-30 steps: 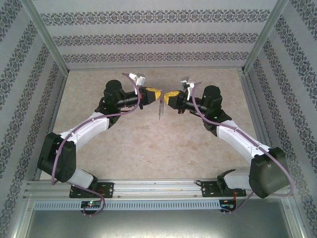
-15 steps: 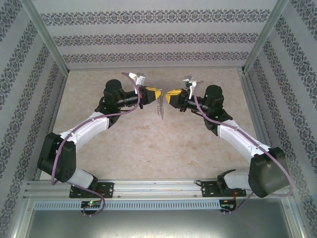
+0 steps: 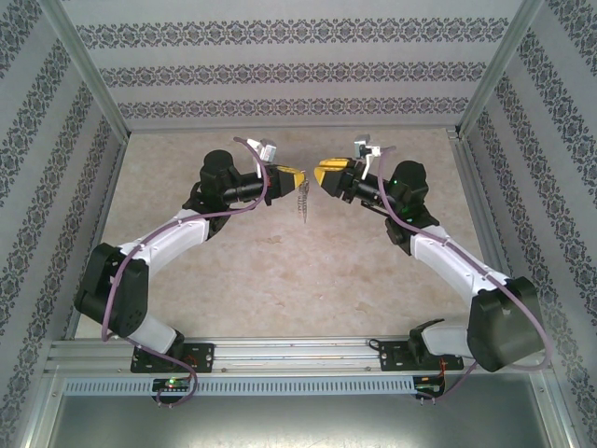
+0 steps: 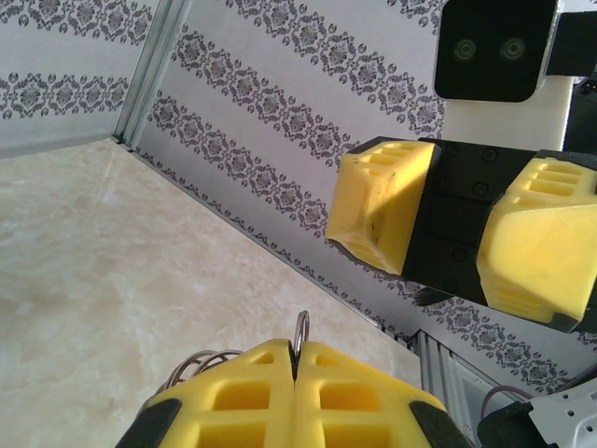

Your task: Put the keys on the keyring

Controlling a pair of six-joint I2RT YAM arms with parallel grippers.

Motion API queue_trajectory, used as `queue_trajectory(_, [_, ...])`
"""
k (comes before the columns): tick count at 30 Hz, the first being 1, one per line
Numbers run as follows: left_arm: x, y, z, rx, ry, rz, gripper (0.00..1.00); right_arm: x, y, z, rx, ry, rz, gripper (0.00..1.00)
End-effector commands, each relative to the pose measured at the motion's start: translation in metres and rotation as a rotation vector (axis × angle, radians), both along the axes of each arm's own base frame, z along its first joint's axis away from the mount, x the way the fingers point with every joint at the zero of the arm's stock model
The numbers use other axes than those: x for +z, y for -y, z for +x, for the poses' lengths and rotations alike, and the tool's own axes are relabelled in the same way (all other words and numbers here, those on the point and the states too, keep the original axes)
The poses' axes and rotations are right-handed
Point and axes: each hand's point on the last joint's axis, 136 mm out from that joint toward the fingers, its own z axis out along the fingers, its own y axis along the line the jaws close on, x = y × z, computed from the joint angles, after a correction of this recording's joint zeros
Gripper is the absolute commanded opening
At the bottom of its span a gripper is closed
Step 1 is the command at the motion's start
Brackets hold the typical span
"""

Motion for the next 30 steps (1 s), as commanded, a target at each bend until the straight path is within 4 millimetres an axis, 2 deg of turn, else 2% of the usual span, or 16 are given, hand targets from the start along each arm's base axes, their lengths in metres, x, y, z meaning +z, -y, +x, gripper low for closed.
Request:
queue_trajectory(1, [0.024, 0.008, -0.005, -0.028, 0.071, -0.037, 0.0, 0.002, -0.005, -0.002, 0.038, 0.008, 0.022, 0.4])
queue_trajectory(7, [0.024, 0.009, -0.005, -0.032, 0.073, -0.038, 0.0, -0.016, -0.01, 0.002, 0.052, -0.034, 0.007, 0.4])
queue_trajectory(18, [0.026, 0.01, -0.004, -0.032, 0.077, -0.039, 0.0, -0.03, -0.018, -0.001, 0.104, -0.052, 0.006, 0.38])
queue_trajectory(23, [0.026, 0.01, -0.003, -0.033, 0.076, -0.038, 0.0, -0.033, -0.019, -0.004, 0.123, -0.057, 0.007, 0.37])
queue_trajectory(30, [0.026, 0.011, -0.004, -0.041, 0.072, -0.043, 0.0, -0.032, -0.021, -0.002, 0.129, -0.059, 0.014, 0.3])
